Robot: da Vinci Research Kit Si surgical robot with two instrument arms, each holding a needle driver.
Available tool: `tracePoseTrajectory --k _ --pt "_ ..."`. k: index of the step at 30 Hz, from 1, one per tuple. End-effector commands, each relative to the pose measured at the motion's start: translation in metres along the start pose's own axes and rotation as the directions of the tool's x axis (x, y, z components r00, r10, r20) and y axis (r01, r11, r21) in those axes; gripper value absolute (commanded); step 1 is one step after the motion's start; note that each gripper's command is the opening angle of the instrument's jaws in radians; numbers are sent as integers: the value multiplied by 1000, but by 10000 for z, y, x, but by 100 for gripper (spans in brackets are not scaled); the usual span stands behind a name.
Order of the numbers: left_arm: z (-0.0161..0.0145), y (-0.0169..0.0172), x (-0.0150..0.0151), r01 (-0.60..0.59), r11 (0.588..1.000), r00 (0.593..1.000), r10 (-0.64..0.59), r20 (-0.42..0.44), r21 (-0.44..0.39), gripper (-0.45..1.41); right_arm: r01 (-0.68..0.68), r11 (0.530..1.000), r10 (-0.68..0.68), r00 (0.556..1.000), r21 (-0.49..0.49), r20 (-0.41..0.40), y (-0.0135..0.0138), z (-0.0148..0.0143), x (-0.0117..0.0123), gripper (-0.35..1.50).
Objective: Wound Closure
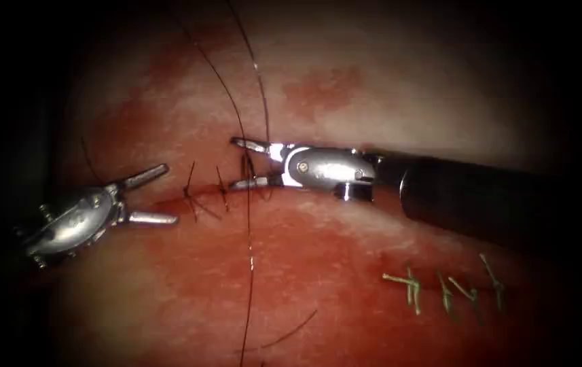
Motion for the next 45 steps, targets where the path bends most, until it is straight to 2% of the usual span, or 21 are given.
tracePoseTrajectory --k 1,6,13,15,18,19,23,26,30,31,41,45 --pt "7 -3 -2 -2 1000 1000 2 -1 0 32 1 1000 -1 1000 1 -3 3 7 -2 27" --pt "6 -1 -2 -3 1000 1000 3 -1 1 32 -5 1000 5 1000 -3 -13 6 3 4 15" --pt "6 0 -3 -4 1000 1000 4 -1 2 32 -10 1000 10 1000 -5 -18 8 4 19 13" --pt "6 0 -3 -4 1000 1000 4 -1 2 32 -10 1000 10 1000 -6 -18 9 4 18 20" --pt "6 1 -4 -5 1000 1000 5 -2 1 34 -9 1000 9 1000 -7 -18 10 4 16 52" --pt "6 2 -4 -5 1000 1000 5 -2 1 34 -9 1000 9 1000 -7 -17 11 5 15 57" --pt "6 2 -5 -6 1000 1000 6 -1 -2 34 -9 1000 9 1000 -8 -17 12 6 15 59" --pt "6 3 -5 -7 1000 1000 7 -1 -2 34 2 1000 -2 1000 -7 -17 12 6 16 37" --pt "6 3 -5 -13 1000 1000 13 -1 -1 34 18 1000 -18 1000 -3 -13 13 4 17 -17" --pt "6 4 -5 -13 1000 1000 13 -1 -1 34 18 1000 -18 1000 0 -11 13 3 16 -35" --pt "16 10 -4 -15 1000 1000 15 0 -14 32 22 999 -23 999 35 30 17 1 12 -35" --pt "35 15 -11 -16 999 1000 16 17 -41 21 21 999 -23 999 45 33 18 2 12 -35"
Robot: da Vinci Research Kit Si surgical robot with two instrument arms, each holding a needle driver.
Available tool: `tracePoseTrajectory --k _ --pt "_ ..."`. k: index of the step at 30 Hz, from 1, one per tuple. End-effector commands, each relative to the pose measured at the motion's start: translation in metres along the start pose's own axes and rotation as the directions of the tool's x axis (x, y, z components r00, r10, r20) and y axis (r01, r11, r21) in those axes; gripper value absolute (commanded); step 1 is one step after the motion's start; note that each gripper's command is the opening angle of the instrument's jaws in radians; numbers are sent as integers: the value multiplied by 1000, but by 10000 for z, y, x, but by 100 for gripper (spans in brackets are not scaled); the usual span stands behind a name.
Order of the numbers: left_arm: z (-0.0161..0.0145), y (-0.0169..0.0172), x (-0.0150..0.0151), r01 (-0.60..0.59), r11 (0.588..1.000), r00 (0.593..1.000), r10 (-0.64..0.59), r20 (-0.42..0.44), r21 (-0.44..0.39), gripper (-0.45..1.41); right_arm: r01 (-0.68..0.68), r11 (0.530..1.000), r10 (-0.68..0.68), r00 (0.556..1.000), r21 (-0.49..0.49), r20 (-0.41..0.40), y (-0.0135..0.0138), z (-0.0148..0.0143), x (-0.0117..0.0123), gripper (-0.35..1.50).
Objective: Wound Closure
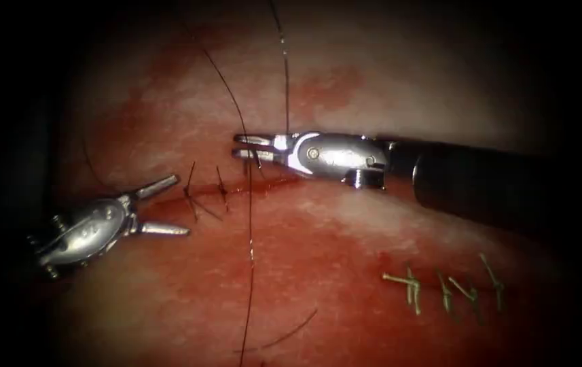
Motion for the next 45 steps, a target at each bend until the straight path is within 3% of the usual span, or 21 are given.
tracePoseTrajectory --k 1,10,16,20,26,28,32,35,37,45 --pt "13 -2 -5 6 1000 1000 -6 6 -10 14 1 1000 -1 1000 4 -5 3 9 -3 -35" --pt "69 4 -34 91 995 995 -88 49 -51 -28 1 1000 -1 1000 8 -2 5 9 -4 -35" --pt "79 18 -19 138 989 990 -136 47 -52 -18 2 1000 -2 1000 14 5 3 11 -5 -35" --pt "83 18 -21 198 980 968 -201 151 35 -15 3 1000 -4 1000 20 11 0 11 -6 -35" --pt "84 16 -23 184 974 941 -214 261 134 -15 4 1000 -4 1000 20 11 0 12 -6 -35" --pt "83 16 -24 178 973 935 -213 283 144 -18 4 1000 -4 1000 20 11 0 12 -6 -35" --pt "85 15 -28 172 975 924 -209 321 142 -45 4 1000 -4 1000 20 11 -1 12 -6 -35" --pt "88 15 -28 166 972 921 -213 327 164 -45 4 1000 -4 1000 20 11 -1 12 -6 -35" --pt "90 15 -27 127 967 913 -201 354 221 -45 4 1000 -4 1000 20 11 -1 13 -6 -35" --pt "98 10 -35 88 963 896 -188 402 255 -45 10 1000 -10 1000 20 11 -1 13 -6 -35"
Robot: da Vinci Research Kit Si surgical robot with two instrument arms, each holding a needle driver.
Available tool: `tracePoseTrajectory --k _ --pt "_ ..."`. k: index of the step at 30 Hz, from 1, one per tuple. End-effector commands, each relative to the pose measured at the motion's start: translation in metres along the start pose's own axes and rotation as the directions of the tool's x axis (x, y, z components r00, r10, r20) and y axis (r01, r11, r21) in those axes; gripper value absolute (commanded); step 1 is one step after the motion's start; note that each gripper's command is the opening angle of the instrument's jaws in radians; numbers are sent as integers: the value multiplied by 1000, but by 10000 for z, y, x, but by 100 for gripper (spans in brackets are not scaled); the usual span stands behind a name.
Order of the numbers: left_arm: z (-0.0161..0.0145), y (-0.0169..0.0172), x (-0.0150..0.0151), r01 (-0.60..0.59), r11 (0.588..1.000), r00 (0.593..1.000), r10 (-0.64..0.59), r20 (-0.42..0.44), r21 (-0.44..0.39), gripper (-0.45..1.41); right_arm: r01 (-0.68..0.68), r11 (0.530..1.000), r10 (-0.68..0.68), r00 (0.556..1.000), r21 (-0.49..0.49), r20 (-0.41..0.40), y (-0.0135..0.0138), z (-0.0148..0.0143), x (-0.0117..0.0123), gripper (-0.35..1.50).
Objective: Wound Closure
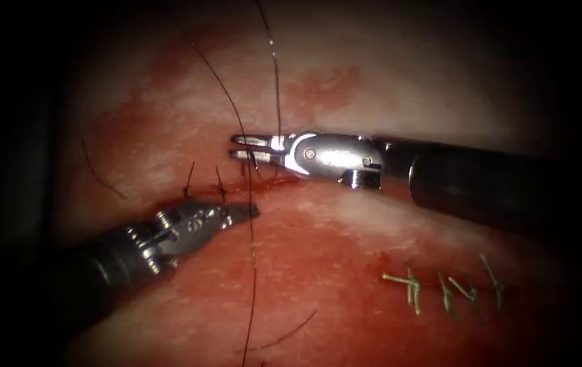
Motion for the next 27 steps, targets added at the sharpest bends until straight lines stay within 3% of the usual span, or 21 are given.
tracePoseTrajectory --k 1,8,19,27 --pt "9 -1 -2 -9 1000 1000 9 10 -6 -45 2 1000 -2 1000 0 -3 3 8 -2 -35" --pt "26 12 -36 -42 998 995 47 88 -53 -45 -11 1000 11 1000 -1 -3 4 9 -1 -35" --pt "38 1 -52 -33 998 994 40 106 -61 -45 -43 998 42 999 34 22 2 9 1 -35" --pt "46 -12 -65 -28 998 992 36 118 -63 -45 -148 987 144 987 65 68 4 12 0 -35"
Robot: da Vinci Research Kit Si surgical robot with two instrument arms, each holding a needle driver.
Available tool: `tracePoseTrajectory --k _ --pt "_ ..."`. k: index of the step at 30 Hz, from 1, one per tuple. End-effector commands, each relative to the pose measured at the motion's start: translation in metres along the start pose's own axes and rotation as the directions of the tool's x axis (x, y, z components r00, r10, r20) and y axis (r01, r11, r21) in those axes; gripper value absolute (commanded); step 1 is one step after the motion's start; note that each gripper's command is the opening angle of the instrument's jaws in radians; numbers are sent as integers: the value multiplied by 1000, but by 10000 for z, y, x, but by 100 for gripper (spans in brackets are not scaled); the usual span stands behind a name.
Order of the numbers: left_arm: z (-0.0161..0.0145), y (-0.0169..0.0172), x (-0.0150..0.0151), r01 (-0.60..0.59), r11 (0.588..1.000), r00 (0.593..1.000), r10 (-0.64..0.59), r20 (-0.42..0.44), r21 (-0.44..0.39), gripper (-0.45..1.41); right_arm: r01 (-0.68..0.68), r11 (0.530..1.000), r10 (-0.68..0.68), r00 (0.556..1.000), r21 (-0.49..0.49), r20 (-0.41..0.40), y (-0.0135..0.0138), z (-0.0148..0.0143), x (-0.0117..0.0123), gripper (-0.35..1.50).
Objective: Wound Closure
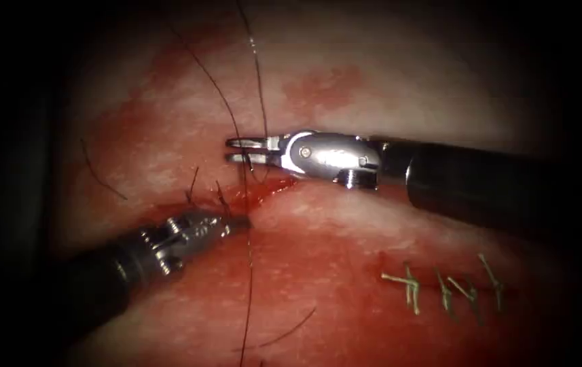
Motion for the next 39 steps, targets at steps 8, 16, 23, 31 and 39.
tracePoseTrajectory --k 8,16,23,31,39 --pt "2 -4 -4 0 1000 1000 0 9 0 -43 -108 993 106 992 39 63 0 11 -8 -35" --pt "-2 -7 -8 0 1000 1000 0 11 1 -42 -238 971 235 969 31 80 3 13 -18 -35" --pt "0 -7 -8 0 1000 1000 0 14 2 -42 -359 933 356 931 23 87 6 15 -17 -35" --pt "0 -8 -8 0 1000 1000 0 13 -1 -43 -410 912 406 909 19 93 11 14 -18 -35" --pt "4 -10 -9 -2 1000 1000 2 15 0 -43 -481 876 476 874 29 98 15 13 -16 -35"
